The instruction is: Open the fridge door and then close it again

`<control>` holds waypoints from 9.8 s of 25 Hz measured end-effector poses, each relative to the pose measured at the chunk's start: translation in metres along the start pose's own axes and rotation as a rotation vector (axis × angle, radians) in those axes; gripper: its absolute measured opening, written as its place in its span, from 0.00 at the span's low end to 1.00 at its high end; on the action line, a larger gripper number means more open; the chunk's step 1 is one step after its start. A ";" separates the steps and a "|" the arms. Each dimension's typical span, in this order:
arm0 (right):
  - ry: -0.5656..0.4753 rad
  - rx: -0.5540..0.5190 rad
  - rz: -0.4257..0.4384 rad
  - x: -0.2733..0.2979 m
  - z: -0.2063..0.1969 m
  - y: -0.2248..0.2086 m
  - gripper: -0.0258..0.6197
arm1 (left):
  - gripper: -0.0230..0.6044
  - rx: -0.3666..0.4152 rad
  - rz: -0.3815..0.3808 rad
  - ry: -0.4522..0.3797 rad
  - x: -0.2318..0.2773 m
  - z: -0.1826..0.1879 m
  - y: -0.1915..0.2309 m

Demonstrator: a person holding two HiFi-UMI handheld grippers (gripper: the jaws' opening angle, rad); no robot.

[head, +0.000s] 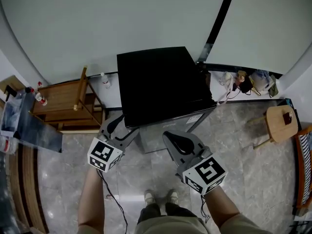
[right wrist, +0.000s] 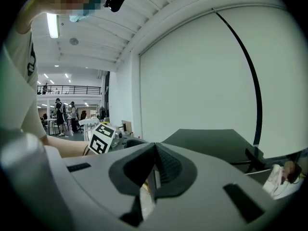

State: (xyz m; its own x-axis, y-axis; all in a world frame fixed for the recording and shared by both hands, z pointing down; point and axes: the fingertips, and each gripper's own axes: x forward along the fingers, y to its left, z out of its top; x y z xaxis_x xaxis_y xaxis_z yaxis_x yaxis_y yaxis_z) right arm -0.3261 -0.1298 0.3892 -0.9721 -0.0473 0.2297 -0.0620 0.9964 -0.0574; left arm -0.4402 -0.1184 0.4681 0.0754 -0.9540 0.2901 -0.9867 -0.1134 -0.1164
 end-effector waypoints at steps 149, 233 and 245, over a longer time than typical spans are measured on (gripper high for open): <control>0.135 0.310 -0.307 -0.245 -0.128 0.030 0.04 | 0.42 -0.208 -0.321 -0.005 -0.042 0.016 -0.352; -0.007 0.382 -0.808 -0.505 -0.185 -0.226 0.04 | 0.25 0.072 -0.399 0.107 0.286 0.135 -0.512; -0.023 0.376 -0.804 -0.506 -0.174 -0.221 0.03 | 0.25 0.030 -0.432 -0.021 0.261 0.172 -0.514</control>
State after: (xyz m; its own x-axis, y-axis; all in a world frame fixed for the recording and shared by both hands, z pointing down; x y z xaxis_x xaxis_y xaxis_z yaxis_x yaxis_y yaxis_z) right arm 0.2188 -0.3140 0.4544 -0.6068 -0.7282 0.3187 -0.7941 0.5728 -0.2032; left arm 0.1117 -0.3567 0.4400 0.4835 -0.8226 0.2993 -0.8593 -0.5111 -0.0166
